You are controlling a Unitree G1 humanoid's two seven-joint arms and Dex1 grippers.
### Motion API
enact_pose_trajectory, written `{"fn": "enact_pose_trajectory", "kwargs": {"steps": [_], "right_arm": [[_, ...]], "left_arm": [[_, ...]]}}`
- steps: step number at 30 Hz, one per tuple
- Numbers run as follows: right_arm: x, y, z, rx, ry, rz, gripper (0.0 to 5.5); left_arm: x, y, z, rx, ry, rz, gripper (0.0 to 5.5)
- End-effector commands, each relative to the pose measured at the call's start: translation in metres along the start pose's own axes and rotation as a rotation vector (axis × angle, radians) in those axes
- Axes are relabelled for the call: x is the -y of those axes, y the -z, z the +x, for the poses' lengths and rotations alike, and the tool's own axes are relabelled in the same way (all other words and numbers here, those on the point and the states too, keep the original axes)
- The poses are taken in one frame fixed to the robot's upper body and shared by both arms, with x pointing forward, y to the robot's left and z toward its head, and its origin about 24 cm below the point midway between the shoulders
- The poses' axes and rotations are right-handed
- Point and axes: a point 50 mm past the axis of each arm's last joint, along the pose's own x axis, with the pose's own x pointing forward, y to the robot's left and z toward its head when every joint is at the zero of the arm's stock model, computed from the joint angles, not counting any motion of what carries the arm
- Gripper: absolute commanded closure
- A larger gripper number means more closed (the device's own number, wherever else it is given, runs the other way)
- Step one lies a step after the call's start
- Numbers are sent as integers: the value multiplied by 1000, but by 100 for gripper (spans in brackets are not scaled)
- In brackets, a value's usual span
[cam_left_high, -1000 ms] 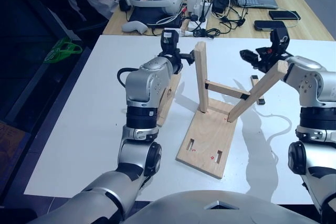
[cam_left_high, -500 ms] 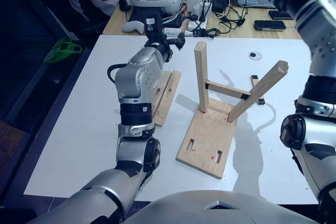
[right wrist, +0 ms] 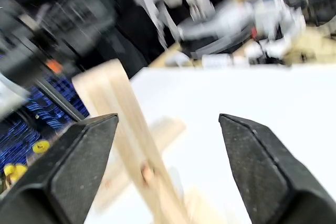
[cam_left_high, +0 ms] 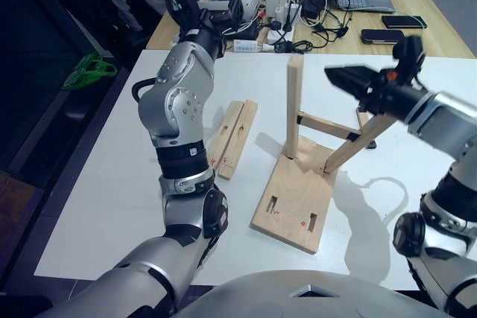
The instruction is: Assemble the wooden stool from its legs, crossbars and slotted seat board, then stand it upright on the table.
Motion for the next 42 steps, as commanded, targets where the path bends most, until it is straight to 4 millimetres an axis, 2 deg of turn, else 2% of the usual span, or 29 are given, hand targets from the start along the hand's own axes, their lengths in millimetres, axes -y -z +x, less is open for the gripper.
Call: {"fn": "enact_pose_trajectory", "kwargs": {"steps": [1, 4, 7, 12, 17, 25, 33, 34, 38, 42], "right_arm": [[0, 8, 3, -30, 4, -12, 190], [-5, -6, 15, 32, -24, -38, 190], [-7, -6, 19, 26, -39, -61, 190], [0, 24, 7, -203, -66, -183, 190], [20, 37, 8, -289, -50, -224, 190], [44, 30, 43, -251, -83, -353, 190], [41, 24, 74, -195, -158, -426, 190], [37, 20, 77, -177, -171, -440, 190], [17, -15, 75, -52, -228, -454, 190], [-3, -78, 61, 201, -202, -403, 190]], "left_arm": [[4, 1, 1, -4, 8, 1, 89], [4, 2, 2, -5, 8, 0, 89], [5, 1, 3, -3, 10, 1, 89], [3, 2, 2, -2, 0, 2, 89], [6, 1, 4, 6, 6, -1, 89], [10, -1, 7, 12, 22, 5, 89], [10, 1, 9, 6, 23, 7, 89], [10, 1, 9, 6, 22, 7, 89], [9, 0, 8, 6, 21, 8, 89], [10, 1, 9, 8, 20, 2, 89]]}}
